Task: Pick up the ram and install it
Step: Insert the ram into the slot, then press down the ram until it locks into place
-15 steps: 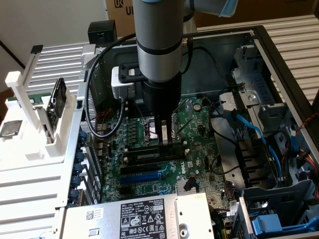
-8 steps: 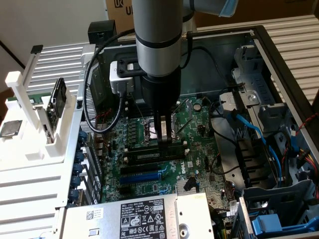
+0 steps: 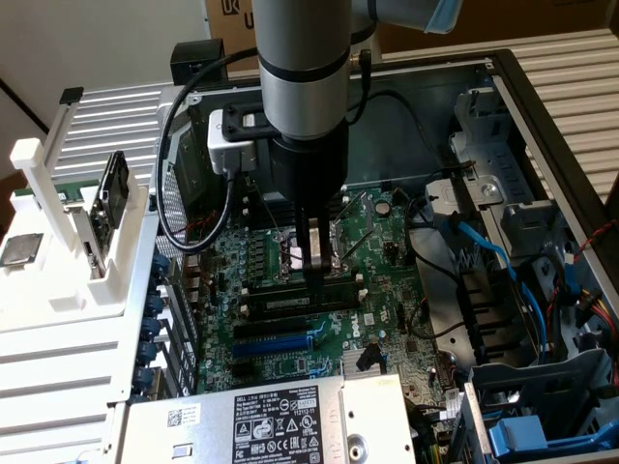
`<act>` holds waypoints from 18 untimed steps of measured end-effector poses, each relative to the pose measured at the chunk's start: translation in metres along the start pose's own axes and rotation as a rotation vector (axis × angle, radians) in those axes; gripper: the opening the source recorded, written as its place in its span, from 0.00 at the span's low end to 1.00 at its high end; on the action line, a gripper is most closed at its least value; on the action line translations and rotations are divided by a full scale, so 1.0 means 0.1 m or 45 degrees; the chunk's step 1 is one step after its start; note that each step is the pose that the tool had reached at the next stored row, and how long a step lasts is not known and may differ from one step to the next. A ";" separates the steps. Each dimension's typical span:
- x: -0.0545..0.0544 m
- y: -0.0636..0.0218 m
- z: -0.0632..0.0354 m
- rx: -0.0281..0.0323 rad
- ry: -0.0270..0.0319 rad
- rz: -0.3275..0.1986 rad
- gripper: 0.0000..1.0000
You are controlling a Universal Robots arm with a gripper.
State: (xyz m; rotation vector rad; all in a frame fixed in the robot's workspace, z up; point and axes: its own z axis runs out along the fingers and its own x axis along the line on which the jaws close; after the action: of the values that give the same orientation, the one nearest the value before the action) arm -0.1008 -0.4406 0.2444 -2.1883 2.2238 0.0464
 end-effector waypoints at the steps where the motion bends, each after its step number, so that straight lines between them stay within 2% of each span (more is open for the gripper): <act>1: 0.00 0.000 0.000 0.0000 0.0000 0.000 0.20; 7: 0.00 0.000 0.000 0.0000 -0.0001 0.000 0.20; 9: 0.00 0.000 0.000 0.0000 -0.0001 0.000 0.11; 10: 0.00 0.000 0.000 0.0000 0.0000 0.000 0.10; 18: 0.00 0.000 0.000 0.0000 -0.0001 0.000 0.10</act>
State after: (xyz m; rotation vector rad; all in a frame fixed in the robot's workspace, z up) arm -0.1008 -0.4406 0.2444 -2.1883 2.2237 0.0465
